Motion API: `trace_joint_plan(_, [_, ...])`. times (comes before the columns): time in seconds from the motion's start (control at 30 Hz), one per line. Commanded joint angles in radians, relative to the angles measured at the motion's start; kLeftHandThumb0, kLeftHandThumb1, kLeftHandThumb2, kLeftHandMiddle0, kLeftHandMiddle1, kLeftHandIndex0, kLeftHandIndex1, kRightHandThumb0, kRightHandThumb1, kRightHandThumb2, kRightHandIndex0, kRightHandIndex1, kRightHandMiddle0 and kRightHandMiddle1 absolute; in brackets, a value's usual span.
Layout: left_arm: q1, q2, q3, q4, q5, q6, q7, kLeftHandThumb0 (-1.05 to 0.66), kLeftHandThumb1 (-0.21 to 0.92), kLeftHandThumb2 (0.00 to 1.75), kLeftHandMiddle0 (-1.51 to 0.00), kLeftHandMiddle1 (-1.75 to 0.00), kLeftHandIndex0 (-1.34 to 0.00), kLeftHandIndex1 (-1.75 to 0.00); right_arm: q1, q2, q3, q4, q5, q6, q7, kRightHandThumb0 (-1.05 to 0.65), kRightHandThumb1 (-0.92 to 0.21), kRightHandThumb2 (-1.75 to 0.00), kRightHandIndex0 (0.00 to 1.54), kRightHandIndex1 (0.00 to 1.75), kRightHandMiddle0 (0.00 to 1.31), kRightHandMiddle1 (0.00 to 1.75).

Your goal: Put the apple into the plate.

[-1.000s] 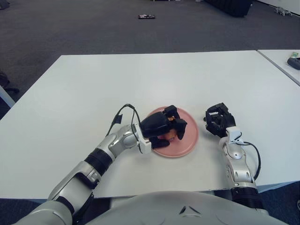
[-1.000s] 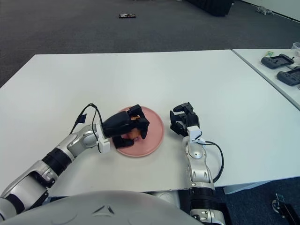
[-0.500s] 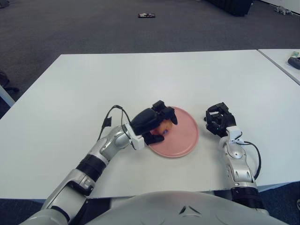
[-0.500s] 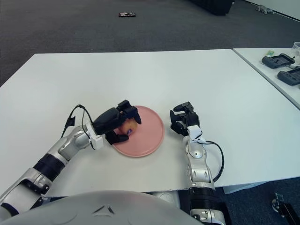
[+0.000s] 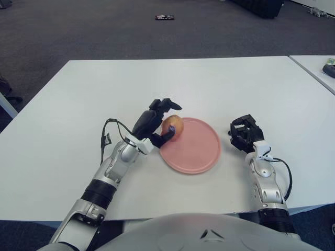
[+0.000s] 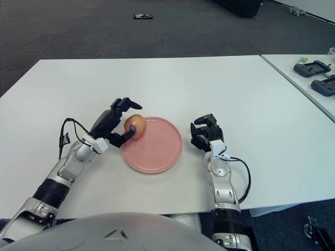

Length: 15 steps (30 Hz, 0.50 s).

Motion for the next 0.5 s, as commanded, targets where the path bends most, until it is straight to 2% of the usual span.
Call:
trace_joint_plan(0.0, [0.031,-0.032,0.043,-0.029,-0.065,0.021,0.017,-0.42,0.11,1.32,0.00,-1.04,0.00,-1.21,0.007,-0.001,0.001,-0.002,0.004,0.018,0.007,-0.38,-0.67,-0.88,0.49,1.41,0.34,1.75])
trace_joint_plan(0.17, [0.062,-0.083,0.091,-0.046,-0.101,0.009,0.071,-0.49,0.13,1.29,0.00,-0.97,0.00,-1.21,0.009,-0.008,0.004,0.001,-0.007,0.010,0.009,-0.38,-0.69,-0.85,0.48,1.40,0.33,1.75])
trace_joint_plan(0.47, [0.069,-0.158,0.163,-0.048,-0.145,-0.013,0.154,-0.70,0.29,1.13,0.00,-0.87,0.00,-1.19,0.007,-0.011,0.004,0.010,-0.009,-0.001,0.012,-0.37,-0.71,-0.82,0.50,1.41,0.32,1.75])
